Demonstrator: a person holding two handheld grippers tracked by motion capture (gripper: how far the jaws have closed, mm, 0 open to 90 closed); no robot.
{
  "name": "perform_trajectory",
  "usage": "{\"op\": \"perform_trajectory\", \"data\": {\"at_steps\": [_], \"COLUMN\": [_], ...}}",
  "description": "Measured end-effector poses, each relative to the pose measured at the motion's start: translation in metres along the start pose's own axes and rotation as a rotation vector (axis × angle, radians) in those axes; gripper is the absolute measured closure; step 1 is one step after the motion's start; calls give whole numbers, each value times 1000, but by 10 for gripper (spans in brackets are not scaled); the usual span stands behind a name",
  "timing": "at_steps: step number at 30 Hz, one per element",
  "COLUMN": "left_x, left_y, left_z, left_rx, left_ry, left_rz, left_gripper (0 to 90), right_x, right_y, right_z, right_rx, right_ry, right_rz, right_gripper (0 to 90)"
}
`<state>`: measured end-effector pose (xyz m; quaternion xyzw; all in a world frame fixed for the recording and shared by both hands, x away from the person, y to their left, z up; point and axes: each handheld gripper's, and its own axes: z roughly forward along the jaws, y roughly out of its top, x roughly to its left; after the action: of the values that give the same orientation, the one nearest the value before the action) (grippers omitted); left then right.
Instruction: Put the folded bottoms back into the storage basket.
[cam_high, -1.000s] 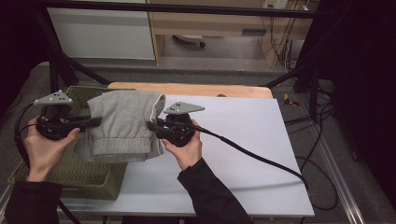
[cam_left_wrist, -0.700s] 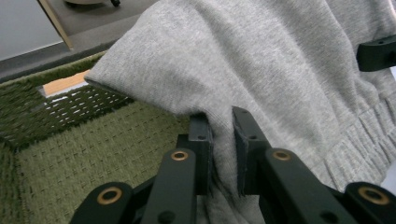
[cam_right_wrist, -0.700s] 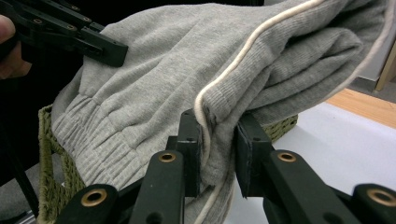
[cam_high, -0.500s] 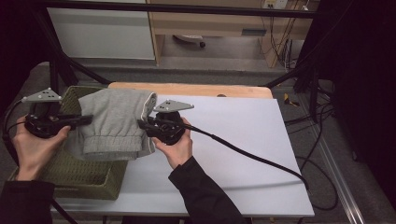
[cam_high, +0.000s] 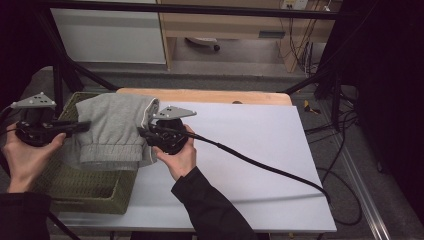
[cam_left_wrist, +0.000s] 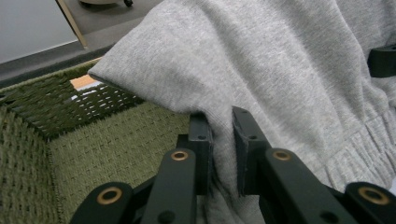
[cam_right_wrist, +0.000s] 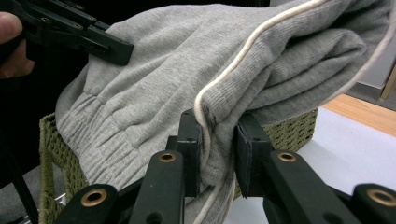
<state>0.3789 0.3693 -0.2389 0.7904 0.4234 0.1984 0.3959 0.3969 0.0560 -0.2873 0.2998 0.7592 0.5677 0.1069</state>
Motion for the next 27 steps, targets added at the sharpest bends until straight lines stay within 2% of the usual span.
{"op": "perform_trajectory", "data": {"at_steps": [27], "left_x": [36], "left_y": [-14], "left_z": [-17], "left_rx": [11], "left_ry": [53], "left_rz": [-32], "left_gripper": [794], "right_x": [25], "right_y": [9], "right_z": [40], "right_rx": [3], "right_ry": [5], "right_rz": [-26], "right_gripper": [747]}}
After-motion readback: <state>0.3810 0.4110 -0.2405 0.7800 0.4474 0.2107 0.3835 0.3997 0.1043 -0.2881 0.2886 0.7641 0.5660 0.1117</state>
